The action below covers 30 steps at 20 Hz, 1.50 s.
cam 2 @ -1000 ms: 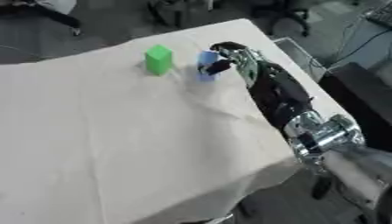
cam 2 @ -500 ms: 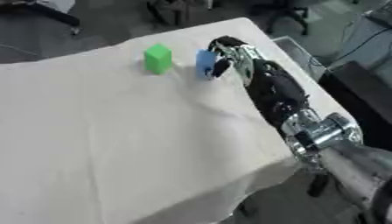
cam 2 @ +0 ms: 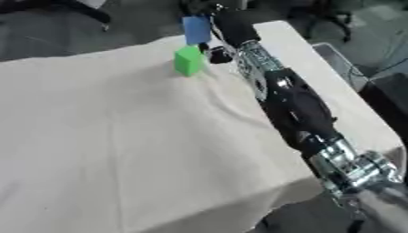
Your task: Pick up the objects with one hand, pass them to the other hand, and then place them into the box on the other side of the table.
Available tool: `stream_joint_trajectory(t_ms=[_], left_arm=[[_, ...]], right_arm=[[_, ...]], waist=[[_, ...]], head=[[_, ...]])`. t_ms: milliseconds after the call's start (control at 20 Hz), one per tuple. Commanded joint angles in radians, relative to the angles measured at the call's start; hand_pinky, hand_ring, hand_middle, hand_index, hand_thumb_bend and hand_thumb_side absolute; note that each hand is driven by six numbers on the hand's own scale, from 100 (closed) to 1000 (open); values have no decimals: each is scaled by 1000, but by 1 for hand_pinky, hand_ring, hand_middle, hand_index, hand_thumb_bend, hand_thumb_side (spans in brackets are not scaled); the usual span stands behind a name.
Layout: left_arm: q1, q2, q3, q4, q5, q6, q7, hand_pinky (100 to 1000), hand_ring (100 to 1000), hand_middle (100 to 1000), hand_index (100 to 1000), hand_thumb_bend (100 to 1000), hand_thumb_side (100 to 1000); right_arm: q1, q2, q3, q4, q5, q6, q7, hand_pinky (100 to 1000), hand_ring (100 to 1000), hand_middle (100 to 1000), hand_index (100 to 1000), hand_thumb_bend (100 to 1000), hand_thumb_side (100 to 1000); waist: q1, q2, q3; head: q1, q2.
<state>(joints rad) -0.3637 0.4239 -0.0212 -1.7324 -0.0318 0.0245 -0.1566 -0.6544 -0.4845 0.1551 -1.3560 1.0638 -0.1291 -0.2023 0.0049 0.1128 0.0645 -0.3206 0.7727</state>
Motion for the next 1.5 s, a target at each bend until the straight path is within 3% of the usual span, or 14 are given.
stream_joint_trajectory(t_ms=[50,300,600,1100,1500], left_arm=[[-31,36,-25,44,52,16,-8,729,885,756,815,546,694],[-69,50,-94,111,128,22,-71,737,916,789,828,584,700],[-106,43,-165,167,202,15,-151,748,939,811,834,615,697],[-150,27,-251,201,258,-29,-275,774,981,852,864,622,655],[-181,0,-291,235,250,-39,-263,785,1000,876,875,633,629]], right_arm=[[2,15,77,-248,-11,-57,8,766,663,536,599,331,100],[2,88,174,-441,-31,-135,28,764,652,538,605,341,100],[-19,161,249,-481,-71,-195,50,762,648,544,609,308,100],[-41,220,309,-468,-141,-246,74,753,639,546,608,245,100],[-47,245,345,-443,-196,-268,82,738,632,545,603,175,100]], waist=[[0,-10,-1],[3,-11,-3],[4,-9,1],[4,1,7],[2,3,8]], head=[[82,-3],[166,-3],[215,-3],[221,-3],[210,-3]])
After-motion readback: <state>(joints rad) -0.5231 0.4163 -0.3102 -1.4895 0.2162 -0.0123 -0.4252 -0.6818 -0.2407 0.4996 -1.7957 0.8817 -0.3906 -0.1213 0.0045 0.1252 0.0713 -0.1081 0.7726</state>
